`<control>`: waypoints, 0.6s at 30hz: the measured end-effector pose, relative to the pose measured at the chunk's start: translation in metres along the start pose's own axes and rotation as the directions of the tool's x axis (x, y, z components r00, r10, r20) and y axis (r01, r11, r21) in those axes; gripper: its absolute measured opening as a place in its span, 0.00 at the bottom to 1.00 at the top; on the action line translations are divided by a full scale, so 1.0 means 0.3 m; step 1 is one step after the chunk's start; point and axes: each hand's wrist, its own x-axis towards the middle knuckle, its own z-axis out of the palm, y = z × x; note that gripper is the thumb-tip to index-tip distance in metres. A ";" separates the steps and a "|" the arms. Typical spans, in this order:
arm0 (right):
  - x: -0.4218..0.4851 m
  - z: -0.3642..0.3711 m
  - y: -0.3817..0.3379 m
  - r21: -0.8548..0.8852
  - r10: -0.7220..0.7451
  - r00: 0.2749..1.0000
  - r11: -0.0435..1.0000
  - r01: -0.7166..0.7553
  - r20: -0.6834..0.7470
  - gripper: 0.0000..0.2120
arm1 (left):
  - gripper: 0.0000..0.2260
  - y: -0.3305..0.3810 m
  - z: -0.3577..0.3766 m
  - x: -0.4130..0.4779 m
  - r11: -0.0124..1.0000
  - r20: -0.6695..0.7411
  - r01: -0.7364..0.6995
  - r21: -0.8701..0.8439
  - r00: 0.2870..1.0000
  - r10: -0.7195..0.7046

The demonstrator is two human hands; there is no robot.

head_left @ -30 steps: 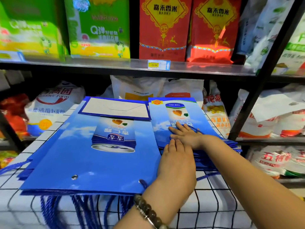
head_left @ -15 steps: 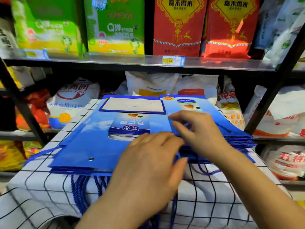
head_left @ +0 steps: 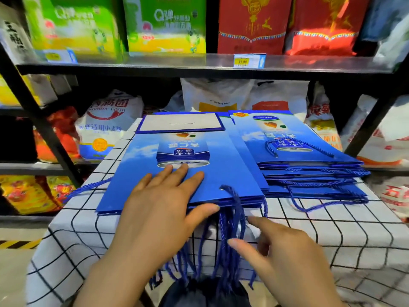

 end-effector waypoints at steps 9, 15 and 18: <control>0.027 0.054 -0.037 0.501 0.008 1.000 0.865 -0.022 0.030 0.08 | 0.07 -0.011 0.015 -0.103 0.842 -0.571 -0.325 -0.430 0.820 0.025; 0.036 0.063 -0.064 0.720 0.038 0.994 0.687 -0.103 0.106 0.03 | 0.19 0.035 0.098 -0.140 0.791 -0.187 -0.095 -0.605 0.982 -0.024; 0.036 0.054 -0.065 0.789 0.040 0.982 0.589 -0.173 0.186 0.04 | 0.26 0.053 0.139 -0.127 0.826 -0.127 -0.049 -0.562 0.991 -0.028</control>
